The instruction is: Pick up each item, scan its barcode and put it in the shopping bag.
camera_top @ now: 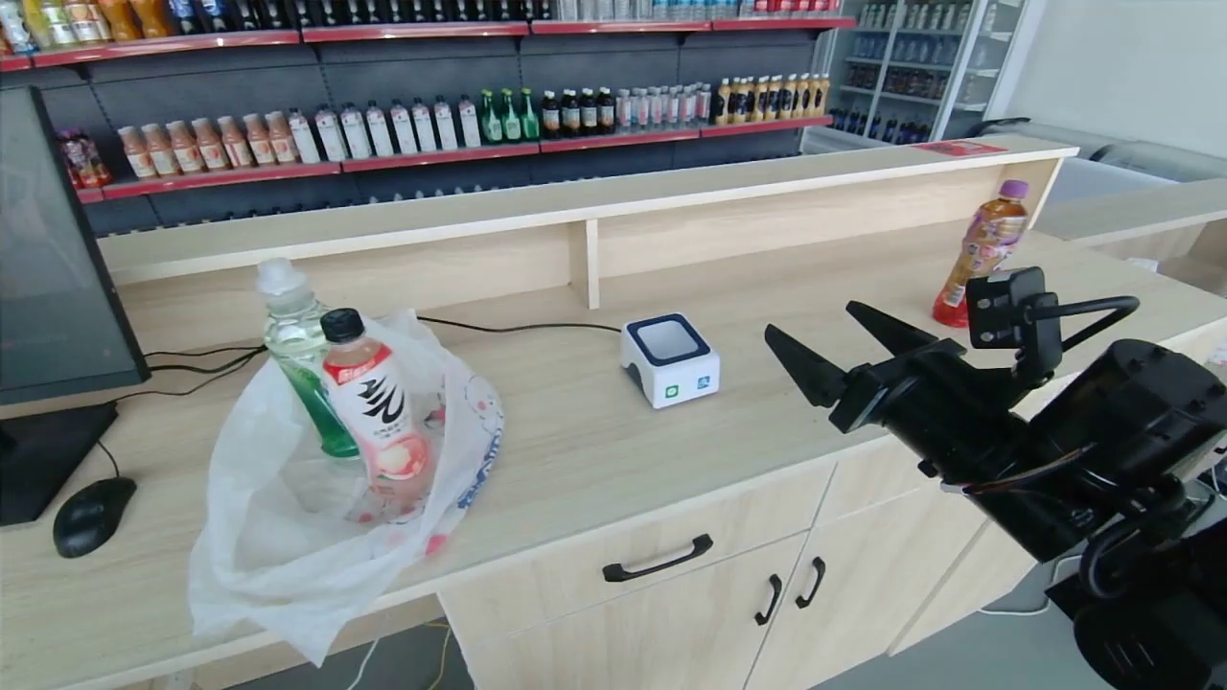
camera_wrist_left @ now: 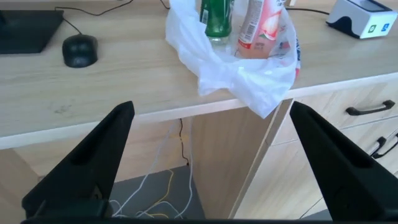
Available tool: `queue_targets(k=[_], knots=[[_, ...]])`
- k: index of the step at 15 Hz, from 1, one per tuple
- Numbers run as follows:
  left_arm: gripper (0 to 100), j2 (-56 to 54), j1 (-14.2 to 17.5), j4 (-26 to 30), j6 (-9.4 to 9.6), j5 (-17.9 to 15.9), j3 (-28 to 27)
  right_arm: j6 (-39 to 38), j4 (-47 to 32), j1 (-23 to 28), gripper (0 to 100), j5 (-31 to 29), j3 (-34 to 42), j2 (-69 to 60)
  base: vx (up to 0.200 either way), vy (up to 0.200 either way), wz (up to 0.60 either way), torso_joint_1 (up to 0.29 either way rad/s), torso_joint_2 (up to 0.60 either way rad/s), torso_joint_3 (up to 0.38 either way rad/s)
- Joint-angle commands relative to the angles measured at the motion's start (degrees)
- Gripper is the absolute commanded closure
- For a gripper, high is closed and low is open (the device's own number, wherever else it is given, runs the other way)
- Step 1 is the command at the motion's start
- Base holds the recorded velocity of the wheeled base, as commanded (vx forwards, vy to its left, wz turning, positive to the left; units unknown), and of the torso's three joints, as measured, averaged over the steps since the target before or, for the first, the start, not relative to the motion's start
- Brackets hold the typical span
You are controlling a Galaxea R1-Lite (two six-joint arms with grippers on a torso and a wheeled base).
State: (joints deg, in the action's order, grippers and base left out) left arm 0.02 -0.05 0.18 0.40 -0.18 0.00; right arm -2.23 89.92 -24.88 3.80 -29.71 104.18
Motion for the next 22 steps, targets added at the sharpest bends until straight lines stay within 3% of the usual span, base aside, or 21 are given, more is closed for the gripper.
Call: queue_targets(k=[1,12,16,22], knots=[[0,-0.02,0.05,-0.01,-0.05,0.01,0.00,0.03,0.08,0.01,0,-0.02,0.00,0.41,0.000,-0.200,0.00,0.007,0.00,0.002],[0,-0.02,0.05,-0.01,-0.14,0.01,0.00,0.03,0.08,0.18,0,-0.02,0.18,0.67,0.000,-0.200,0.00,0.001,0.00,0.001],[0,-0.02,0.05,-0.01,-0.23,0.01,0.00,0.03,0.08,0.18,0,-0.02,0.97,0.41,0.000,-0.200,0.60,-0.002,0.00,0.001],[0,-0.02,0.05,-0.01,-0.23,0.01,-0.09,0.03,0.08,0.36,0,-0.02,1.67,0.41,0.000,-0.200,0.00,0.001,0.01,0.002]])
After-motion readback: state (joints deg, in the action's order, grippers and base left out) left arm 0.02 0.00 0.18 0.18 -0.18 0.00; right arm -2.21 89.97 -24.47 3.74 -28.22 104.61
